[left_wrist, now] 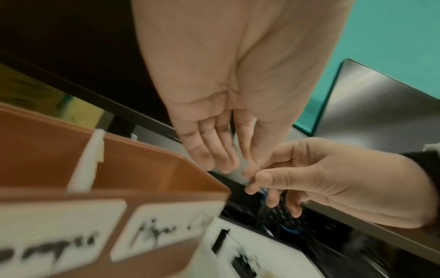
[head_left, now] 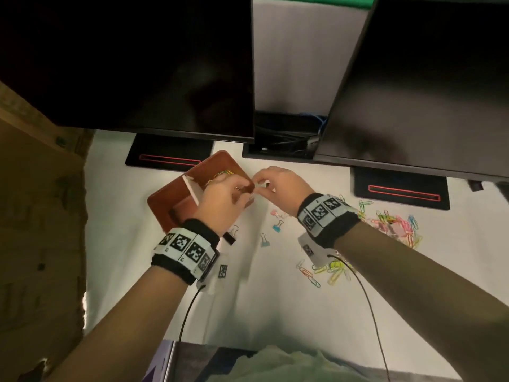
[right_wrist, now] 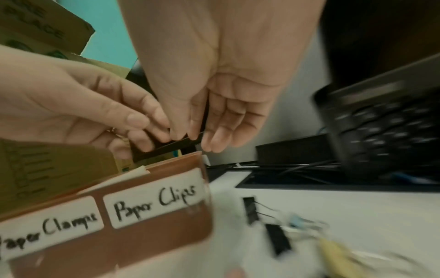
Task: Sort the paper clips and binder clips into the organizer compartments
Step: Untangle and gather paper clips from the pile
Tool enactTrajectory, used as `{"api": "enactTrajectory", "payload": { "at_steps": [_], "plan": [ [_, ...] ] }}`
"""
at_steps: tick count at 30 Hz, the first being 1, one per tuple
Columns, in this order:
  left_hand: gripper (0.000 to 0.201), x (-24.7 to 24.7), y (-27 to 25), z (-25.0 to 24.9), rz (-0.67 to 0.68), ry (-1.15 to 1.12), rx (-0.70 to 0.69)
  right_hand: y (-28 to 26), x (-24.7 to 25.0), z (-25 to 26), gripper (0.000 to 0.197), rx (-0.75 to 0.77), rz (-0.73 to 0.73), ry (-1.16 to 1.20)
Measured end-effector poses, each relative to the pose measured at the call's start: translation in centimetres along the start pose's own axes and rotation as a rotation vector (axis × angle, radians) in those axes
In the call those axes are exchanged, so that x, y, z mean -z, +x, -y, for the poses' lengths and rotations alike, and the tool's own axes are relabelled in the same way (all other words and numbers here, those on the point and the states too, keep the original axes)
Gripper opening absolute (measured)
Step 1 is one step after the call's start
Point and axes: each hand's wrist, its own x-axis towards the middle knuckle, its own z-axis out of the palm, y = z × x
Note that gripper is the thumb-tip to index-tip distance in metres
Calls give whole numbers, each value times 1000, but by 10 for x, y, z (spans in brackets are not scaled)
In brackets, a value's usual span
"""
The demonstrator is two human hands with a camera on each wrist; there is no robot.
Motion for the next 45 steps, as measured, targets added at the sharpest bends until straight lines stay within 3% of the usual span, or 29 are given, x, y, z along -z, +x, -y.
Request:
{"api": "enactTrajectory", "payload": {
  "at_steps": [3, 7, 12, 17, 24, 27, 32, 36, 40, 42, 45],
  "plan": [
    [22, -37, -11, -12, 199, -44, -71, -44, 9, -50, 30, -86, 52, -111],
    [36, -93, -20, -29, 428, -13, -62, -100, 17, -103, 34, -282, 195, -148],
    [41, -145, -25, -53, 561, 108, -31, -137, 6, -131, 35, -247, 261, -119],
    [51, -175, -23, -58, 507, 233, -6, -137, -11, -143, 48, -160, 239, -132],
    [46, -165, -22, -50, 379, 96, 46, -130, -9, -159, 17, -107, 231, -29],
    [45, -152, -21, -39, 322, 97, 76, -135, -3, -164, 15, -62, 206, -3],
    [36, -143, -27, -29, 193, 196, -37, -122, -1, -167, 25, -90, 83, -46],
    [24, -151, -37, -44, 334, 119, -3, -99, -2, -165, 27, -150, 116, -117],
    [45, -175, -44, -53, 475, 128, 51, -86, -5, -161, 21, -194, 192, -167],
    [50, -185, -45, -53, 470, 158, 69, -83, -4, -158, 18, -210, 203, -183],
    [38, -193, -42, -49, 431, 142, 99, -86, -2, -157, 20, -186, 202, -240]
  ]
}}
